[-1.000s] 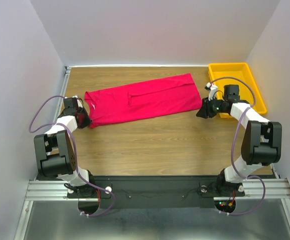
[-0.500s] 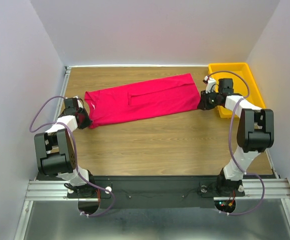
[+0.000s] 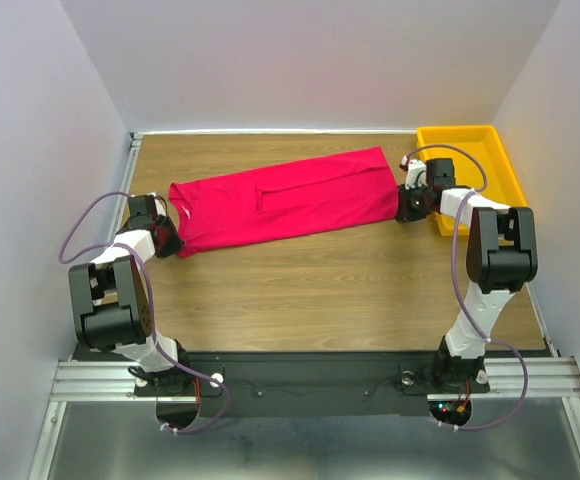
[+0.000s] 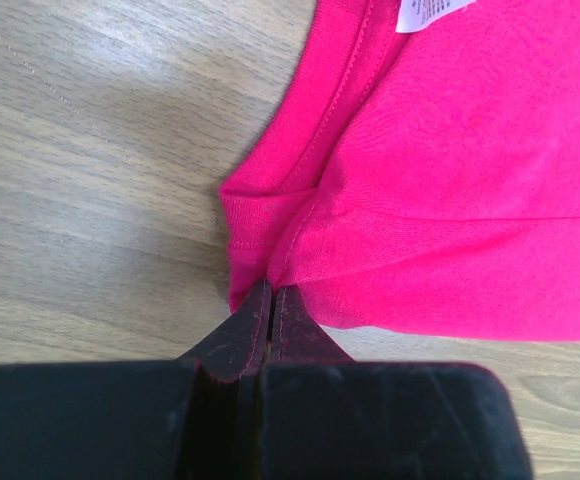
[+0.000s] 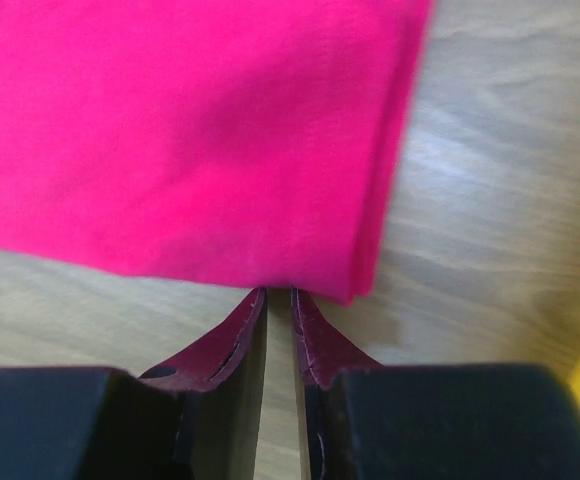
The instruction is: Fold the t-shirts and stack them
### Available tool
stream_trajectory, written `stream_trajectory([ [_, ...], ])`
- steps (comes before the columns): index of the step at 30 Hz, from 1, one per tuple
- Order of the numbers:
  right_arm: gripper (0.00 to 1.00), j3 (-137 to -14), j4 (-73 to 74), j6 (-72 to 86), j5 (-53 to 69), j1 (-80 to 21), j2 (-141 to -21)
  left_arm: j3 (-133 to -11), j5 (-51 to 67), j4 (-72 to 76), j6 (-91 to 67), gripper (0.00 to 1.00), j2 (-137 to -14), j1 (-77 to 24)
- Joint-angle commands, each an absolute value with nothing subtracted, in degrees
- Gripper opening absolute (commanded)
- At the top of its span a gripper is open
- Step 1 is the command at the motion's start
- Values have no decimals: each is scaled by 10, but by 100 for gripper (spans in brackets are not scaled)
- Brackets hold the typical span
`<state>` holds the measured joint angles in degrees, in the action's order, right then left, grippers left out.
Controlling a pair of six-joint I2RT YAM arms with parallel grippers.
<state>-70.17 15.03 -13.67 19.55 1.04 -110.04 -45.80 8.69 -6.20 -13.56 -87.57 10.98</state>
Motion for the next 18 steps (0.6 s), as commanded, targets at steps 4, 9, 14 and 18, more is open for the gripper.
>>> stream_trajectory([
  [4, 22, -732, 128, -141, 132, 7, -1116, -485, 66, -72, -121, 0, -884, 116],
  [9, 21, -723, 129, -159, 153, 8, -1103, -487, 67, -75, -120, 0, -880, 116],
  [14, 20, -695, 133, -192, 268, 8, -1038, -487, 70, -76, -121, 0, -879, 116],
  [18, 18, -704, 133, -177, 292, 7, -1016, -488, 75, -74, -121, 0, -882, 116],
])
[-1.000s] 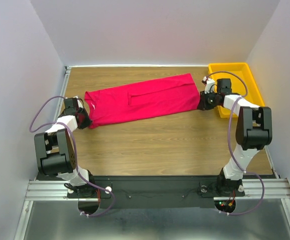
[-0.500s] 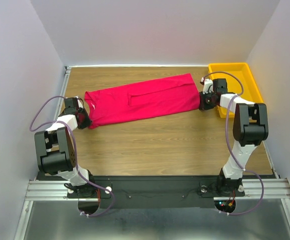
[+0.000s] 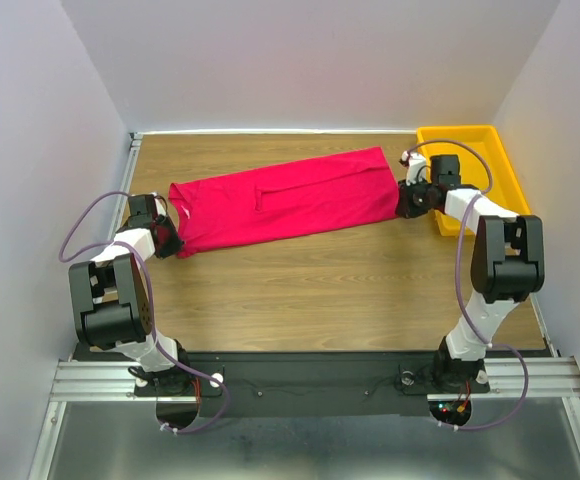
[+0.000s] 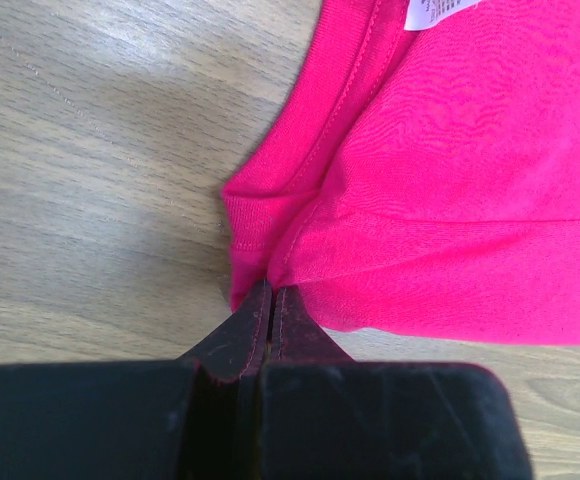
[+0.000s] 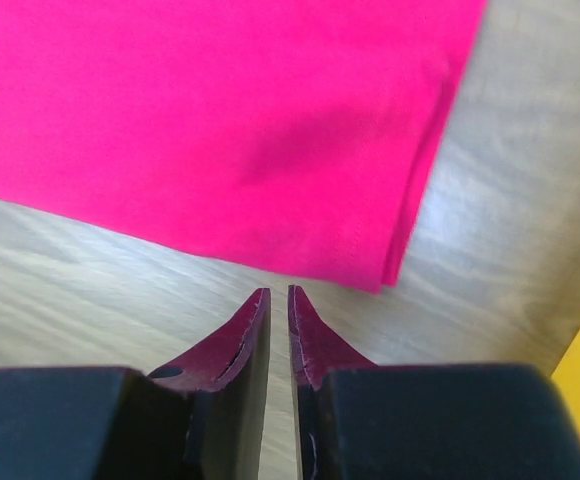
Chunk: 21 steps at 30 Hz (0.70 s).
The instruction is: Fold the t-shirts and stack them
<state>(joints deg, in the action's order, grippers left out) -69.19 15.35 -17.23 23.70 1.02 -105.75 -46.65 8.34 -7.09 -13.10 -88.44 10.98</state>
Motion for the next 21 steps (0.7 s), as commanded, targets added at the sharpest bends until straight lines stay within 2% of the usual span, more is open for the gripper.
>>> stream_trajectory([
  [1, 18, -708, 133, -172, 290, 8, -1022, -488, 76, -74, -121, 0, -882, 116],
  [9, 17, -761, 133, -141, 223, 8, -1099, -489, 76, -73, -121, 0, -884, 115],
  [21, 17, -746, 146, -164, 122, 7, -1133, -493, 34, -78, -110, 0, -889, 115],
])
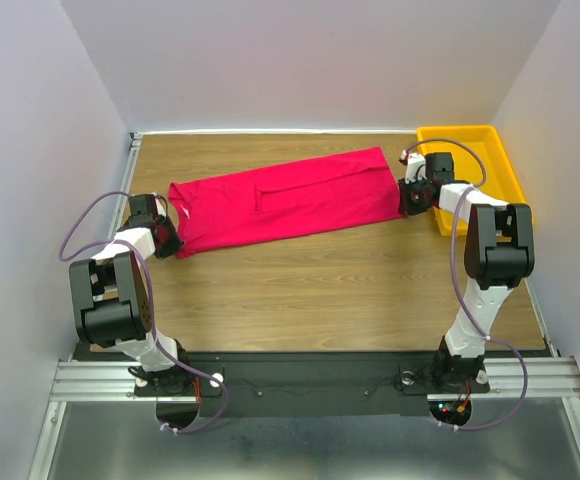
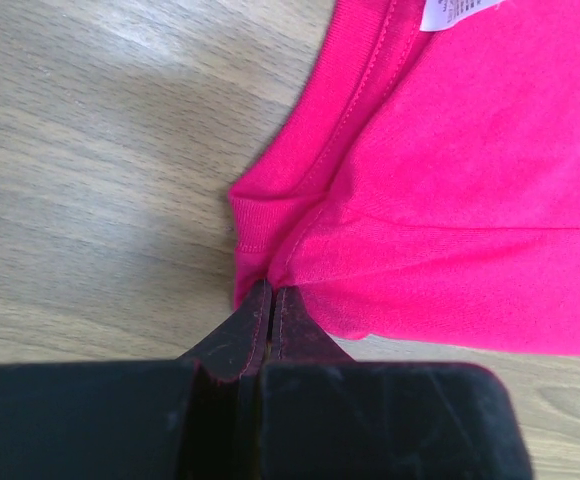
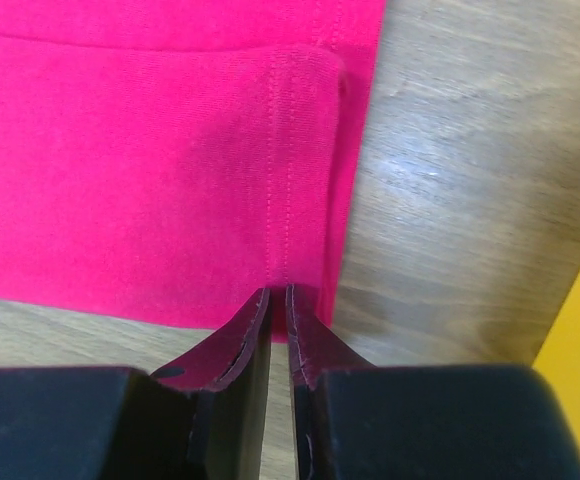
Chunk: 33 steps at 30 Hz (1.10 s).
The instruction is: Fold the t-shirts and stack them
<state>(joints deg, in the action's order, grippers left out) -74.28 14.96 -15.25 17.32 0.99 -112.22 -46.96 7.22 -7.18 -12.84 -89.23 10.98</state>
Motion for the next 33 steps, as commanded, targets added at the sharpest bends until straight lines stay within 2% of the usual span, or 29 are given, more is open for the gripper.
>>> stream_trajectory([
  [1, 17, -745, 147, -166, 119, 8, -1133, -494, 32, -81, -107, 0, -888, 116],
  [4, 17, -746, 149, -165, 118, 7, -1133, -497, 20, -87, -89, 5, -878, 116],
  [8, 17, -747, 152, -165, 116, 8, -1137, -512, 10, -101, -80, 20, -874, 116],
  [17, 17, -751, 156, -168, 120, 8, -1143, -524, -37, -123, -90, 43, -874, 116],
  [18, 17, -751, 156, -169, 122, 7, -1143, -523, -43, -125, -93, 50, -871, 115],
  [23, 17, -751, 158, -169, 124, 8, -1143, -521, -45, -127, -97, 51, -867, 120],
  [33, 18, -751, 161, -171, 130, 8, -1137, -538, 24, -142, -122, 54, -914, 145],
])
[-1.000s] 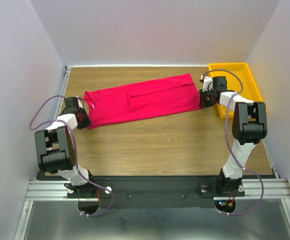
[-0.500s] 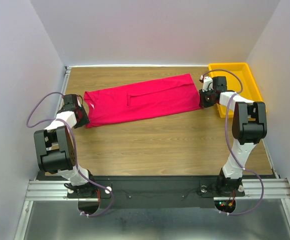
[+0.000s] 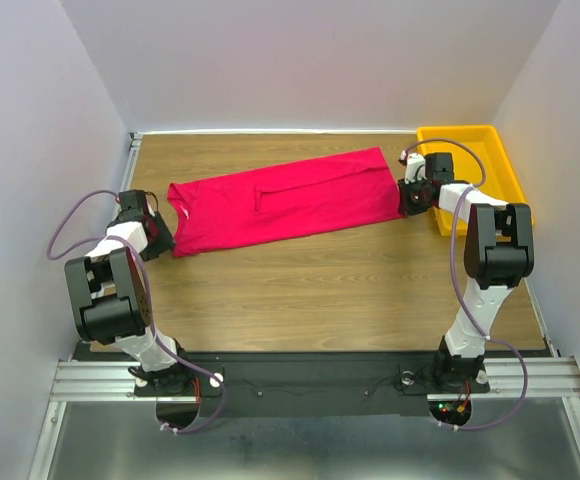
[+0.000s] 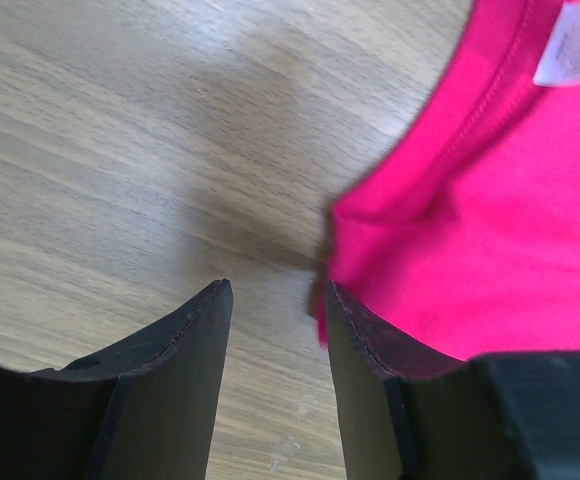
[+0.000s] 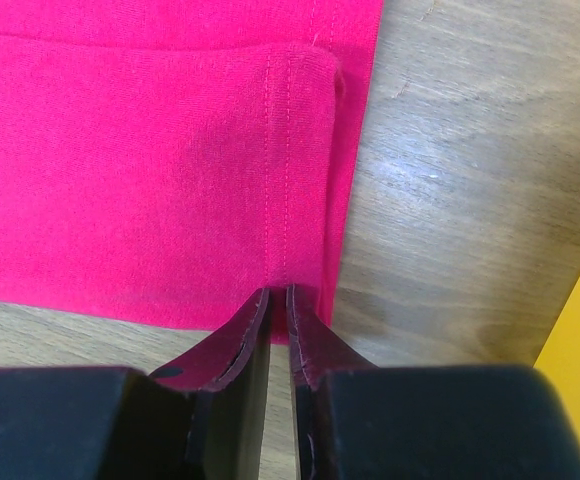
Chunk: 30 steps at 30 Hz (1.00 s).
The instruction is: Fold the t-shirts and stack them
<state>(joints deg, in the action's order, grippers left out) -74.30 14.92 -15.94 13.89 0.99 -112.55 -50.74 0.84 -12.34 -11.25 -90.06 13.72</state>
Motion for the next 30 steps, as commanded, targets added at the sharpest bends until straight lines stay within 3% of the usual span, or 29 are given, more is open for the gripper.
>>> stream_trajectory([
  [1, 18, -751, 162, -171, 132, 7, -1135, -542, 22, -148, -122, 54, -913, 145],
  [7, 21, -752, 163, -171, 162, 7, -1108, -560, -21, -138, -120, 55, -824, 149],
  [9, 22, -754, 164, -170, 182, 8, -1098, -568, -24, -129, -116, 59, -781, 152],
  [18, 36, -793, 200, -192, 299, 7, -1035, -549, 73, -69, -137, 61, -680, 151],
  [20, 44, -810, 235, -233, 343, 7, -1032, -542, 80, -59, -141, 64, -665, 152],
  [24, 53, -833, 335, -391, 456, 7, -1045, -518, 98, -49, -153, 80, -635, 153],
  [28, 58, -822, 449, -706, 465, 7, -1042, -500, 128, -50, -163, 81, -620, 157],
  [30, 59, -807, 462, -776, 443, 6, -1035, -492, 137, -51, -167, 80, -608, 156],
])
